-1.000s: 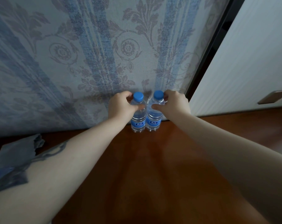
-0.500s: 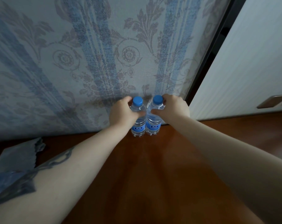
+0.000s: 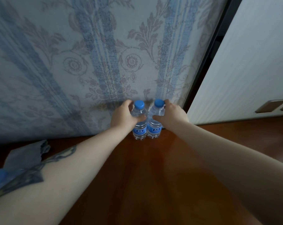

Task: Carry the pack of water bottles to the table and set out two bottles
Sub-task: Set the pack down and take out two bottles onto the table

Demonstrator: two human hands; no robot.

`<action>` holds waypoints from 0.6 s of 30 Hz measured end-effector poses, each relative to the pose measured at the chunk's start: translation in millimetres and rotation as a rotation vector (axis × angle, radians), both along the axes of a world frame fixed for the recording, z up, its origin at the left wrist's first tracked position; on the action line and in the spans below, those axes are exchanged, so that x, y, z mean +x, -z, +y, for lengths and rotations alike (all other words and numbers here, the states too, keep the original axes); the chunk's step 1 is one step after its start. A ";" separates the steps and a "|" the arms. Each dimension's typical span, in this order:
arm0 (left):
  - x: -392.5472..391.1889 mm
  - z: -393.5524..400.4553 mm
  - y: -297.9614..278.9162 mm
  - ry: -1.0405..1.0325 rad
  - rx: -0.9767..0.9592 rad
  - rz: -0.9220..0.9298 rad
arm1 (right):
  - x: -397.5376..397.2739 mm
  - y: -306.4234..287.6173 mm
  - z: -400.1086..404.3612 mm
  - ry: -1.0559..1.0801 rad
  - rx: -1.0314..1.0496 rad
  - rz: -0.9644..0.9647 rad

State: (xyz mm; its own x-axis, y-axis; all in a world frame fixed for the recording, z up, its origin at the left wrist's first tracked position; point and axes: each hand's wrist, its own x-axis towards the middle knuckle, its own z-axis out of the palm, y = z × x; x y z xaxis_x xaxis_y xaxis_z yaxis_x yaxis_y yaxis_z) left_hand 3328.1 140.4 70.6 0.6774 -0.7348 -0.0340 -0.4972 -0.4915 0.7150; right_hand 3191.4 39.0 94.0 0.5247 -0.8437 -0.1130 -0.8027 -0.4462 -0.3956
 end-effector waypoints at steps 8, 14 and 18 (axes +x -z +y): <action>-3.6 9.4 -15.8 0.068 0.108 -0.086 | -9.7 -17.7 8.1 -0.064 0.014 -0.001; -4.7 -18.8 -36.7 0.142 0.182 -0.230 | 13.0 -39.4 -7.1 -0.077 -0.028 0.013; -3.6 -19.6 -34.5 0.166 0.192 -0.325 | 17.0 -35.3 -8.1 -0.085 -0.086 0.040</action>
State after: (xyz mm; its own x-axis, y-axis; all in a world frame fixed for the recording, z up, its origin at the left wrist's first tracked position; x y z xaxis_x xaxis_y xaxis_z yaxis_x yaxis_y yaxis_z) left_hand 3324.5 120.8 105.1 0.5483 -0.8362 0.0149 -0.7659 -0.4948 0.4105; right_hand 3208.4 30.9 129.3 0.5917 -0.8036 -0.0644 -0.7747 -0.5447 -0.3211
